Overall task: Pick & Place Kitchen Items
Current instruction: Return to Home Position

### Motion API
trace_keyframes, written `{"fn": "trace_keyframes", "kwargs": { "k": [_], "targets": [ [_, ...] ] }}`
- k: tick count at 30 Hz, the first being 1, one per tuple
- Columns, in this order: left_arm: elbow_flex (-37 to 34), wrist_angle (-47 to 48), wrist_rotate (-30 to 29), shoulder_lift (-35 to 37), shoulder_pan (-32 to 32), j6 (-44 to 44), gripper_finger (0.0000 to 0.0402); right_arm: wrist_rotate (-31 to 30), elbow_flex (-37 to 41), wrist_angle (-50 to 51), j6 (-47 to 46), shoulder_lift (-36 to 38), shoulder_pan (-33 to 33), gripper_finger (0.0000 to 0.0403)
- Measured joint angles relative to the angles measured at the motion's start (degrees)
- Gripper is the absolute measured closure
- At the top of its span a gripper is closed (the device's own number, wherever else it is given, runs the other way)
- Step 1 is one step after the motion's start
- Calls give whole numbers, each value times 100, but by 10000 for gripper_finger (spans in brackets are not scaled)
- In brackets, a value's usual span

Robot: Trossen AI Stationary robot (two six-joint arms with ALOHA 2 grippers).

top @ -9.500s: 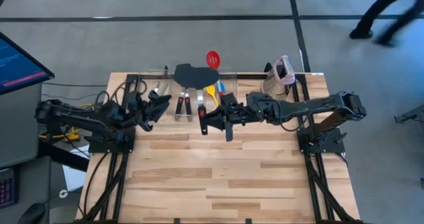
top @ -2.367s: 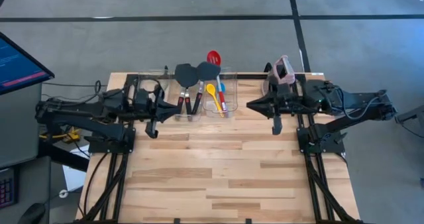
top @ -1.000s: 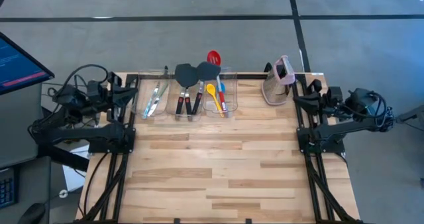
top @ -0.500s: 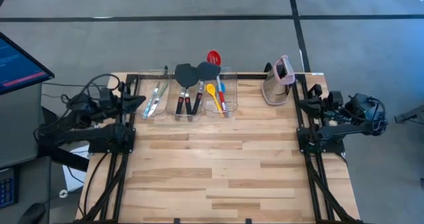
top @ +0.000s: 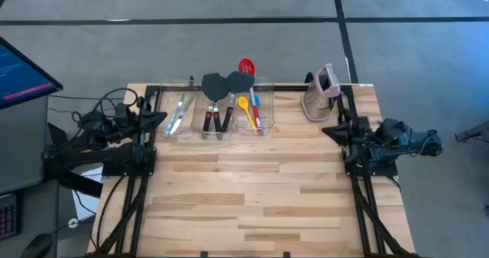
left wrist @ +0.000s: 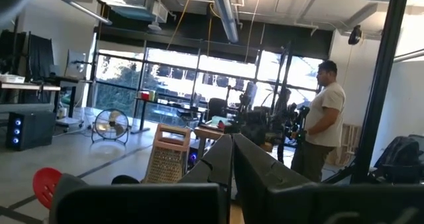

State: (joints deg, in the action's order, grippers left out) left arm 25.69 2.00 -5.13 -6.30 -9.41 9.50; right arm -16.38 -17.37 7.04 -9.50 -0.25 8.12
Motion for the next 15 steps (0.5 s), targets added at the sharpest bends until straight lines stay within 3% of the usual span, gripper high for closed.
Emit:
{"fn": "trace_keyframes", "kwargs": {
  "k": [7, 15],
  "targets": [
    [0, -18, 3, 2, 0, 48, 400, 4, 789, -437, 86, 0, 4, 403],
    [0, -42, 96, -1, 0, 126, 400, 260, 1171, -651, 254, 2, 4, 403]
  ]
}}
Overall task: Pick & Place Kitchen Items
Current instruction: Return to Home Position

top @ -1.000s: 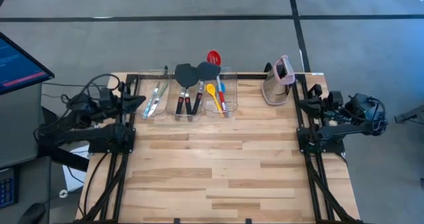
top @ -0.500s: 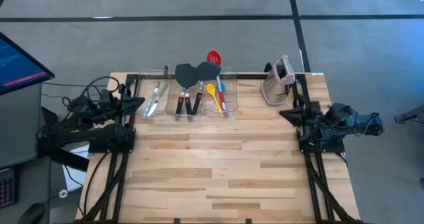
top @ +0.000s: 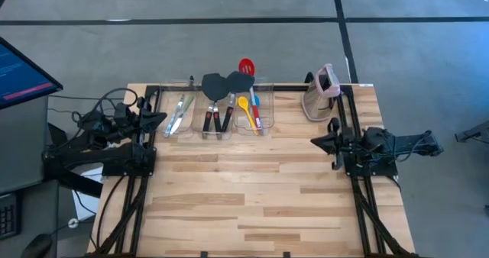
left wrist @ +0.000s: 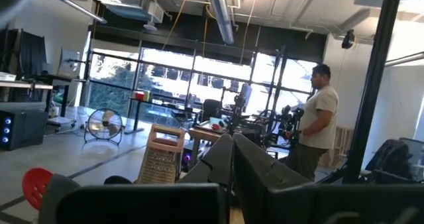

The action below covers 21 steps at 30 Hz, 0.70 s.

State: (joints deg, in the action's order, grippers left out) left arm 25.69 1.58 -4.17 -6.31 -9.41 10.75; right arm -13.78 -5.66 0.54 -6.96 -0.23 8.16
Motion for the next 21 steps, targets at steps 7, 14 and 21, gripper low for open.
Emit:
{"fn": "trace_keyframes", "kwargs": {
  "k": [7, 14, 21],
  "targets": [
    [0, 0, 179, 0, 0, -163, 400, -122, 71, 269, -304, -2, -7, 403],
    [-146, 119, 113, 53, 2, -189, 400, -344, 69, 264, -498, 0, -7, 403],
    [-212, 846, -13, 620, 6, -114, 400, -344, 69, 361, -949, 0, -7, 403]
  ]
}}
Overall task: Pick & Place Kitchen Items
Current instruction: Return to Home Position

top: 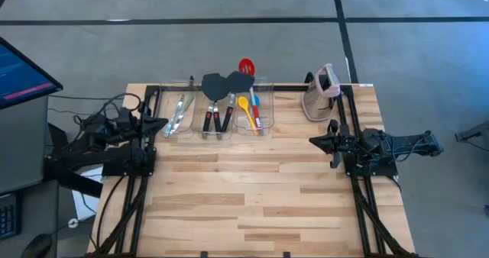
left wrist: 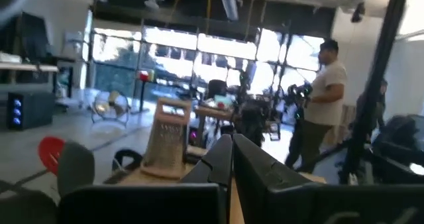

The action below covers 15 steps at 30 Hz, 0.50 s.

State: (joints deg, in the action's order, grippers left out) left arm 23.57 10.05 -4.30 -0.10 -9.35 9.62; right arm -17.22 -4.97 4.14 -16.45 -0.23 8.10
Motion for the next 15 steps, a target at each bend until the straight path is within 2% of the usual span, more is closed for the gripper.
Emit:
{"fn": "trace_keyframes", "kwargs": {
  "k": [3, 15],
  "targets": [
    [-18, -66, 162, -82, 0, -114, 400, -25, 0, 61, -16, -2, 0, 403],
    [-878, -54, 216, 7, 0, -442, 400, -91, 0, 273, 23, -2, -10, 403]
  ]
}}
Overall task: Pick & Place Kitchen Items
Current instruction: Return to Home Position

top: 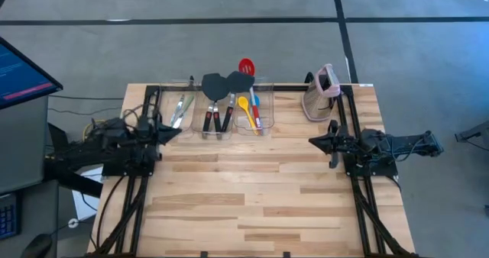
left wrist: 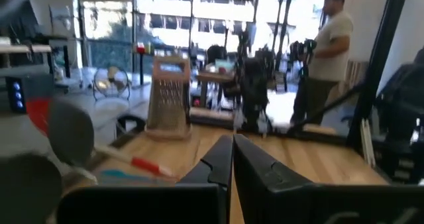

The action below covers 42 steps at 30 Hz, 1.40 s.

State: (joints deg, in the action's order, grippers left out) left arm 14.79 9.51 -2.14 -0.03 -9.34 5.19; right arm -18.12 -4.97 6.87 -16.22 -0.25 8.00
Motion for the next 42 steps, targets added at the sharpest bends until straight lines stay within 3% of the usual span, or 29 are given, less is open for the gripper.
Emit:
{"fn": "trace_keyframes", "kwargs": {
  "k": [10, 18, 42],
  "targets": [
    [-805, -381, 171, 5, 0, -20, 400, -36, -6, 583, -315, 0, -112, 403],
    [-857, -372, 100, -210, 0, -22, 400, -138, -17, 660, -1702, -2, -143, 403],
    [-857, -452, 86, -983, 0, -22, 400, -134, -15, 662, -1638, -4, -139, 403]
  ]
}}
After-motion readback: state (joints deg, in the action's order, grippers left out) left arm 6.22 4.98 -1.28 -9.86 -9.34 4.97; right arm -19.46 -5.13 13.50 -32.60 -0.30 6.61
